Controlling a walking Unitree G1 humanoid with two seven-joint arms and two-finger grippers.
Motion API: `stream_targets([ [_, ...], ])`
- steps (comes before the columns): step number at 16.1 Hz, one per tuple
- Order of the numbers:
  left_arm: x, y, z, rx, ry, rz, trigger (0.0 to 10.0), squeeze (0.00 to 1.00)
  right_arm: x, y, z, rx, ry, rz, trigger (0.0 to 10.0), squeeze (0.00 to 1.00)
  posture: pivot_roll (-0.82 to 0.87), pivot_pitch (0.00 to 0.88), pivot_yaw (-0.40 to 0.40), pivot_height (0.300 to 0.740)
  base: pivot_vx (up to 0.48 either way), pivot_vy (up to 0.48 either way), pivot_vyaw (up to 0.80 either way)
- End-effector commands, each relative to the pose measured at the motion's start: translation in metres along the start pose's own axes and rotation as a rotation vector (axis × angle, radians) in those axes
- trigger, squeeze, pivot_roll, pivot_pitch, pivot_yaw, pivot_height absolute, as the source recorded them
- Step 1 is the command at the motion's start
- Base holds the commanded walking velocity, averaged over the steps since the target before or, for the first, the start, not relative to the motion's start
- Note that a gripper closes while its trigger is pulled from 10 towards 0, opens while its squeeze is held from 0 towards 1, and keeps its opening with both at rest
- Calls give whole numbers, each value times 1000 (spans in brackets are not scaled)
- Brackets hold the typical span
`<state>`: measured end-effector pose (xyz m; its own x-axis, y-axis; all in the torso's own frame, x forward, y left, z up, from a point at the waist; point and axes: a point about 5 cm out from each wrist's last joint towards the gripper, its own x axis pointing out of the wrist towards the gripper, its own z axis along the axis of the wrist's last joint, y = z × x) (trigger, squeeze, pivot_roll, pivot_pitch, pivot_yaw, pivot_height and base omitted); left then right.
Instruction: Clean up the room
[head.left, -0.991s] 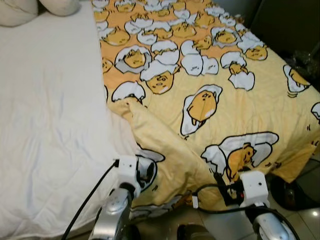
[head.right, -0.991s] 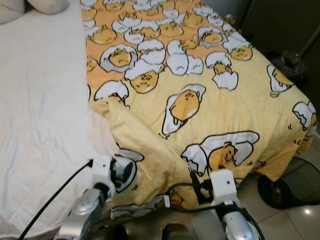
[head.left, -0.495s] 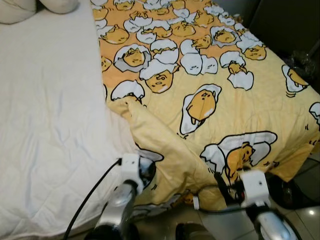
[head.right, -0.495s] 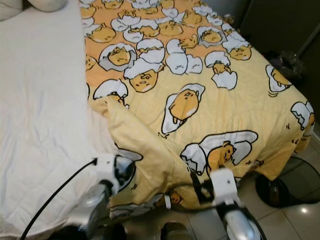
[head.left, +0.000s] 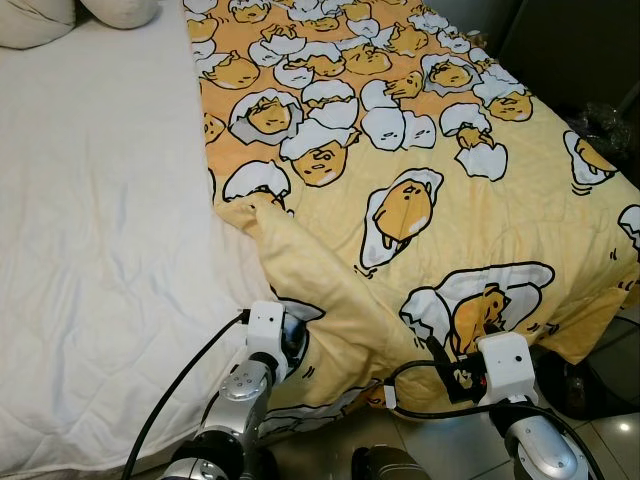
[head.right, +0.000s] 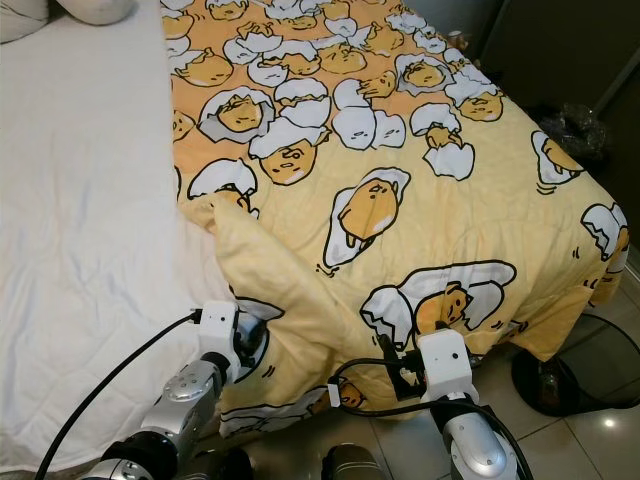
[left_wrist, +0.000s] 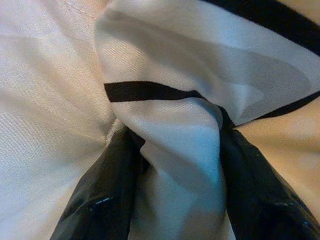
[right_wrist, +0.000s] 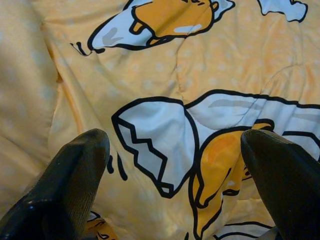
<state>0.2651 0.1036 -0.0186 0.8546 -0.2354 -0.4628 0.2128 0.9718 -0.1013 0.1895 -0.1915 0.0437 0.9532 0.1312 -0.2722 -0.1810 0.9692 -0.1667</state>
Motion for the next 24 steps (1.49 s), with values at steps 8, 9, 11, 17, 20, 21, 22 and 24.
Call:
stream_targets([
  [8, -3, -3, -3, 87, -26, -78, 0, 0, 1, 3, -7, 2, 32, 7, 10000, 0, -260, 113, -6, 740, 0, 0, 0],
  [9, -4, -3, -6, 88, -8, -91, 0, 0, 2, 4, -8, 5, 33, 9, 10000, 0, -251, 110, -2, 740, 0, 0, 0],
  [11, -5, -4, -7, 77, -15, -93, 0, 0, 3, 5, -8, 6, 32, 13, 10000, 0, -247, 106, -1, 740, 0, 0, 0],
  [17, -4, -4, -4, 46, -28, -101, 0, 0, 6, 6, -8, 32, 27, 42, 10000, 0, -248, 81, 5, 740, 0, 0, 0],
  [20, -5, 2, -6, 65, -8, -77, 10000, 0, -5, 20, -19, 40, 92, 199, 10000, 0, -251, 74, 9, 740, 0, 0, 0],
  [21, -5, 4, -5, 63, -13, -64, 10000, 0, -7, 21, -22, 47, 110, 232, 10000, 0, -249, 70, 7, 740, 0, 0, 0],
  [22, -5, 6, -2, 78, -27, -50, 10000, 0, -9, 24, -24, 56, 124, 276, 10000, 0, -248, 66, 5, 740, 0, 0, 0],
  [24, -5, 6, 1, 91, -59, -45, 10000, 0, -11, 30, -25, 62, 134, 334, 10000, 0, -246, 61, 3, 740, 0, 0, 0],
])
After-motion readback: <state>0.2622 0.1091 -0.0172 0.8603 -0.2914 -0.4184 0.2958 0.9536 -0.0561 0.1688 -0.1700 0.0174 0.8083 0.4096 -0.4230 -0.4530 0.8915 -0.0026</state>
